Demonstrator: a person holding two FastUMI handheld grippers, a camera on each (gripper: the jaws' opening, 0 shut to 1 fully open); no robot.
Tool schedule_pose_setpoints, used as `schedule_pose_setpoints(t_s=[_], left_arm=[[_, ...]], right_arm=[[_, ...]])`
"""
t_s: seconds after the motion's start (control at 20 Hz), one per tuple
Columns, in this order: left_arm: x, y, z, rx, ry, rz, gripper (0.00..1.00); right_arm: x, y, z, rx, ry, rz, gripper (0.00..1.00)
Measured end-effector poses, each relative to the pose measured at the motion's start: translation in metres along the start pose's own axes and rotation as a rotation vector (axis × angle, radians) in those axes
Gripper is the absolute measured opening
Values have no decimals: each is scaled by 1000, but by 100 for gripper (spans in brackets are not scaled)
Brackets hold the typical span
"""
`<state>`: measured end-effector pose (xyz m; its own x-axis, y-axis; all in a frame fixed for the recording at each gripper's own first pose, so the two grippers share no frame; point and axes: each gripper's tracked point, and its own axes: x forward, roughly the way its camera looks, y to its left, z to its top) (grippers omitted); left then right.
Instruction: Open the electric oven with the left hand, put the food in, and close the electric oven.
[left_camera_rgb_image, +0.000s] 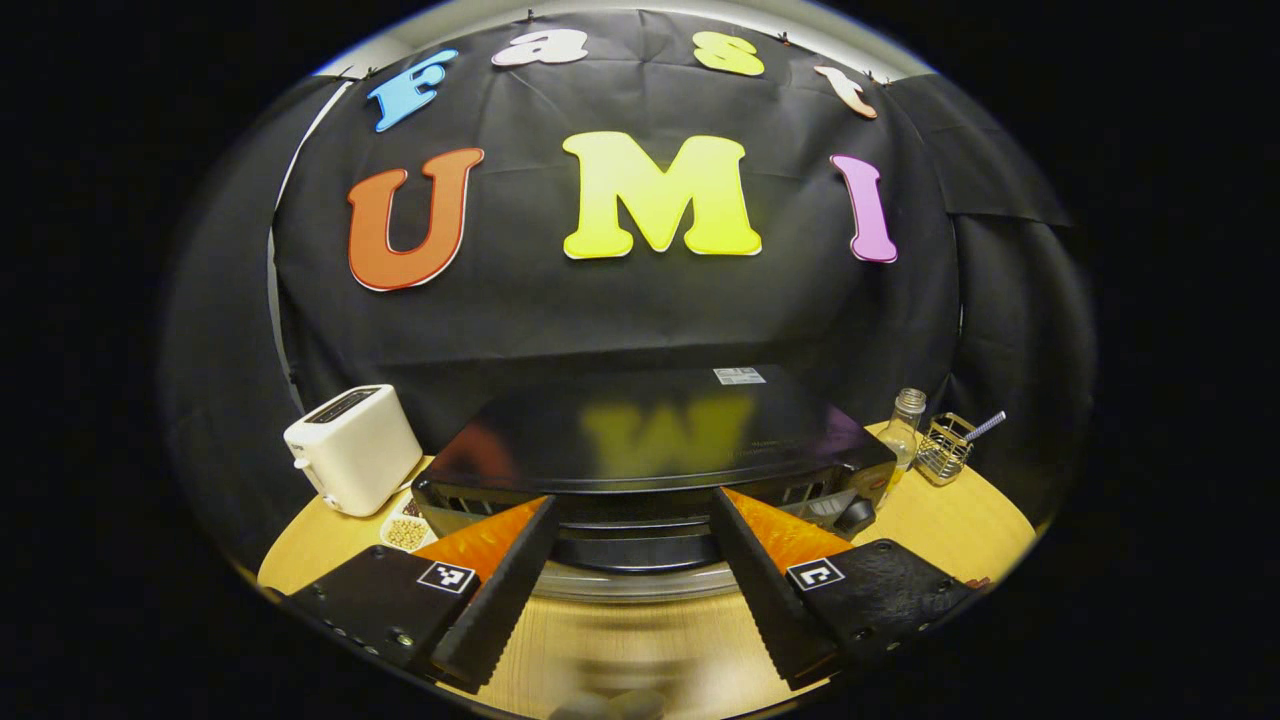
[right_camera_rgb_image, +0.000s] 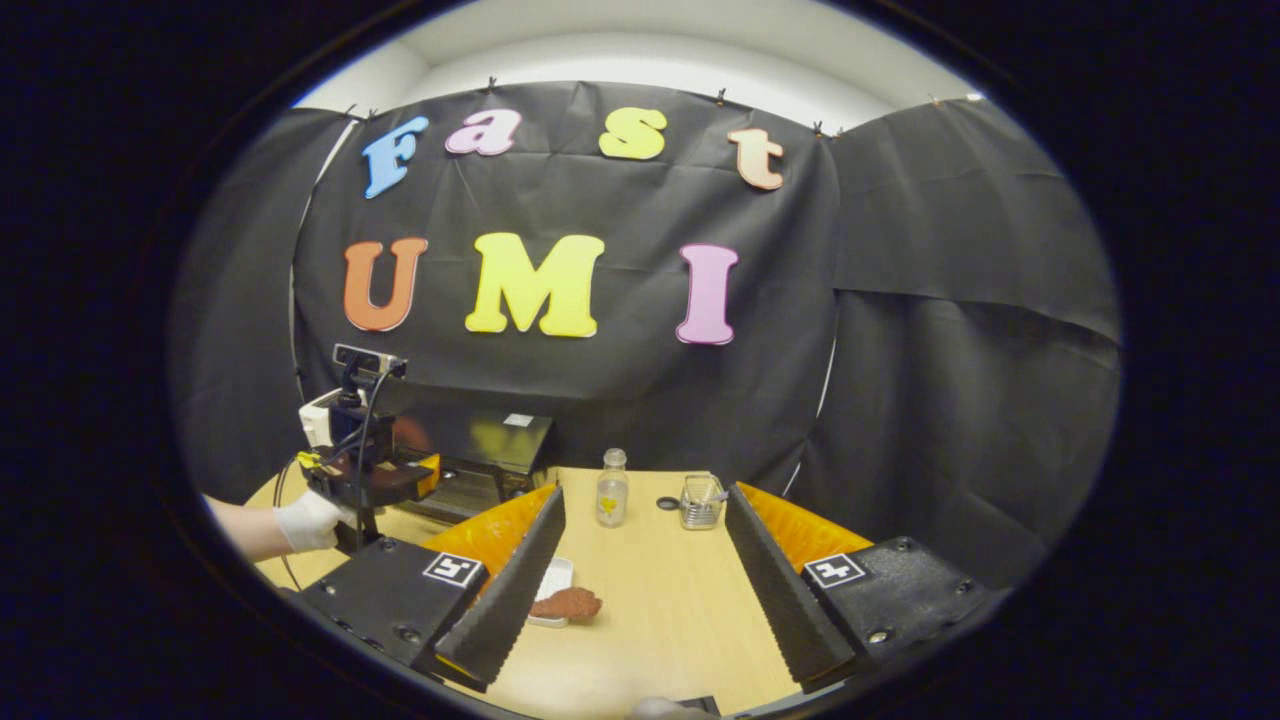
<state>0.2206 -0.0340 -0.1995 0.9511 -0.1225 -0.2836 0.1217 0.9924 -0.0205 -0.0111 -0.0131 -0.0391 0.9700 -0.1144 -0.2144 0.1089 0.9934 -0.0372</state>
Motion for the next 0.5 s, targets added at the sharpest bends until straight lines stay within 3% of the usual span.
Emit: schedule_pose_setpoints(t_s=[0.5], left_arm=[[-61,-6,-64,22,57,-14,97]], right_arm=[[-7,8,-26,17,42,39,100]])
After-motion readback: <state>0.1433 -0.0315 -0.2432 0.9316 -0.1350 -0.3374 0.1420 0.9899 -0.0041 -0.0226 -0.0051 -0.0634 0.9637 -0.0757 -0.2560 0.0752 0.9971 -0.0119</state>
